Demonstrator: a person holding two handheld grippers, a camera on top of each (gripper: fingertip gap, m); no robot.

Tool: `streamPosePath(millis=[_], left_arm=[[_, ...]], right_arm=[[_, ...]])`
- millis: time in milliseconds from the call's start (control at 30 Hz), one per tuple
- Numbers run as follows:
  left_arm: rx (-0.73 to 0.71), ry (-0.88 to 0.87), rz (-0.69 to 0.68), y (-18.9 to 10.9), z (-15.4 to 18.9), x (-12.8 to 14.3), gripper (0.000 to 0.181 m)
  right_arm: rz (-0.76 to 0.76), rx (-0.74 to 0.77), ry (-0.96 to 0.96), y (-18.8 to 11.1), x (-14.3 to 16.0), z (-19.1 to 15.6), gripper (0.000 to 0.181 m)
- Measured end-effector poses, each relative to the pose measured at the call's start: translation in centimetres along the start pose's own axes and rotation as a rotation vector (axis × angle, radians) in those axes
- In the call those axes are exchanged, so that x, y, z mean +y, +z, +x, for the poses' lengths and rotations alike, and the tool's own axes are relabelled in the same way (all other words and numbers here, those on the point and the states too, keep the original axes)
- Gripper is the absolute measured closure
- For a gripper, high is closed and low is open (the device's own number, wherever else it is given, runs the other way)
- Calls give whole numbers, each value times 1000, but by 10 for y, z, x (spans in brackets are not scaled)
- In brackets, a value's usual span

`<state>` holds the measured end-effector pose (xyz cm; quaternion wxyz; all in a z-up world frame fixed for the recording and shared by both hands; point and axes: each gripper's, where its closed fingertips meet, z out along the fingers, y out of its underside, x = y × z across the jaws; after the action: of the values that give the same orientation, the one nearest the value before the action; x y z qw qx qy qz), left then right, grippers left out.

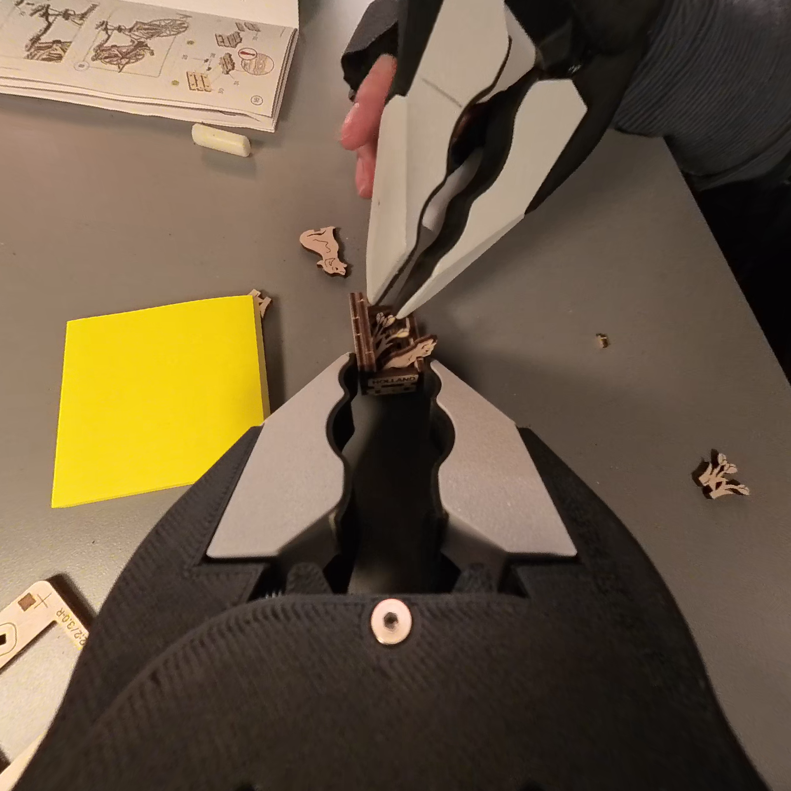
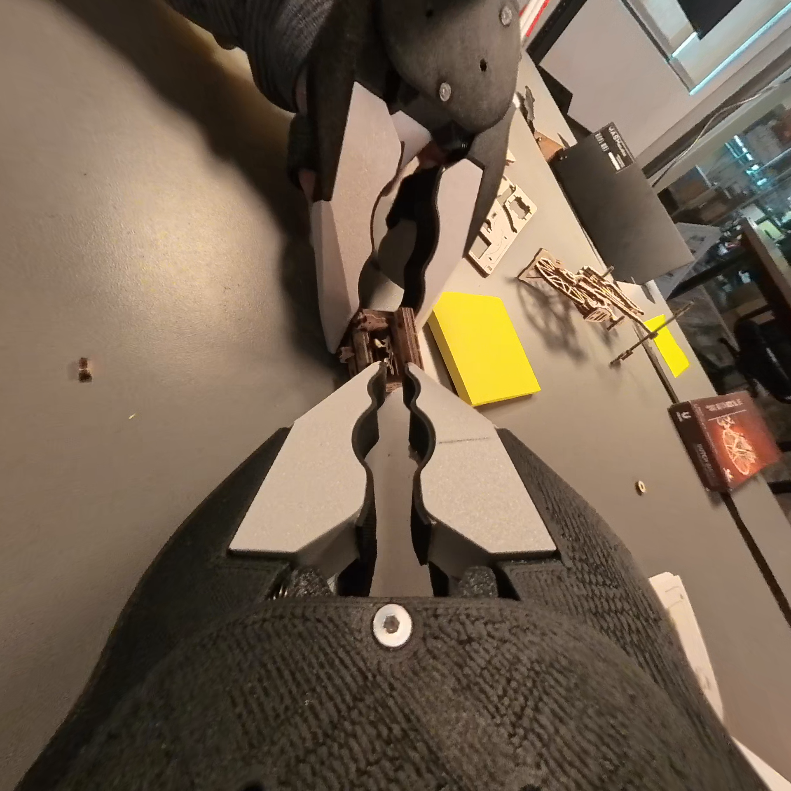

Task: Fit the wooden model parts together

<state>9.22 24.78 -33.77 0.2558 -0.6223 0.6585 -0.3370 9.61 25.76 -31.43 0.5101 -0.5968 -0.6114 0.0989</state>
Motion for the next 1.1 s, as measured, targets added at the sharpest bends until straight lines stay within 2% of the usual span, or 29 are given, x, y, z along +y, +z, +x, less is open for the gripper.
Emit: streamPosePath(millis=[167,367,533,600,733,900,1033,1100], left_arm=[[0,0,0,0,0,0,152],[-24,26,0,0,0,0,152],[-107,-3,12,-8,-11,2,115],[-145,-40,38,-17,-16,-1,110],[-336,-85,124,-38,-34,-3,102],[-626,-135,238,-60,-44,-9,102],[-742,-160,168,-61,-40,-14,103],[-831,-185,126,-68,-40,-18,103]], right_arm=[[7,8,-19,0,-2,0,177],[55,32,52,-5,-9,8,174],[82,119,189,-12,-20,26,163],[48,211,251,-14,-19,40,161],[-67,374,398,-19,-4,60,160],[-74,406,490,-22,-8,57,164],[-18,346,546,-21,-16,47,164],[33,356,582,-24,-23,50,148]])
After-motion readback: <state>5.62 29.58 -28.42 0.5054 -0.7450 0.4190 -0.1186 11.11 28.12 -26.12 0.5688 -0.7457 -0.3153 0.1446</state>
